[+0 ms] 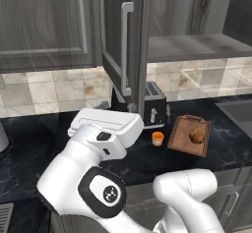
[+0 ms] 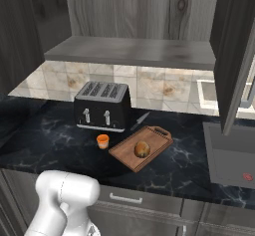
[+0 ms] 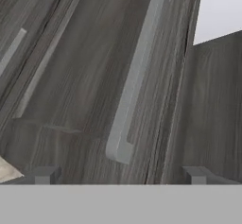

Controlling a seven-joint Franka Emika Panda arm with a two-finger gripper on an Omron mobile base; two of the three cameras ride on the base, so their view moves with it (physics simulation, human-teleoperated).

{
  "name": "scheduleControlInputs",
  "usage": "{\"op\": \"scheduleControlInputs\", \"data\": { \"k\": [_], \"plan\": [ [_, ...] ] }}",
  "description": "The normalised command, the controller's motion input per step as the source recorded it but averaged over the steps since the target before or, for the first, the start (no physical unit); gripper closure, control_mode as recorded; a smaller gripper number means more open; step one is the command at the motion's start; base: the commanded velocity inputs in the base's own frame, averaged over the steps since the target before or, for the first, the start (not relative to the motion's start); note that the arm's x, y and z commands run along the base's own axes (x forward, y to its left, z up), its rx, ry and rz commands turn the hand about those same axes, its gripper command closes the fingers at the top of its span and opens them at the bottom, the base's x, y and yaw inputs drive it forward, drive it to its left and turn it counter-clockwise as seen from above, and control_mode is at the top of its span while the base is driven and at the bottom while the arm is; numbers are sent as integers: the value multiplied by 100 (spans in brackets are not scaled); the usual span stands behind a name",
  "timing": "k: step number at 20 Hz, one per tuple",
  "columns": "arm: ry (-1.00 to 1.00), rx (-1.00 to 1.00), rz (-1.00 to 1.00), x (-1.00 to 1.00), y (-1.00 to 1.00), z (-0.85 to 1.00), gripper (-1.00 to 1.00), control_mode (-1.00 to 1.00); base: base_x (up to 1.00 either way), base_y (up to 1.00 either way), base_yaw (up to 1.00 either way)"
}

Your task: Pick the bread, place it on the cutting board, pick the jam, place it on the counter, and close the cabinet.

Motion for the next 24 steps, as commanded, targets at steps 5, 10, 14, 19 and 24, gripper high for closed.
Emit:
{"op": "scheduleControlInputs", "data": {
  "k": [5,10,14,19,24],
  "plan": [
    [-4,0,-8,18,11,0,-100,-100,0,0,0],
    [-2,0,-7,9,4,0,-100,-100,0,0,0],
    [-5,0,-7,9,0,0,-100,-100,0,0,0],
    [-8,0,-10,0,0,0,-100,-100,0,0,0],
    [-10,0,-10,2,0,0,-100,-100,0,0,0]
  ]
}}
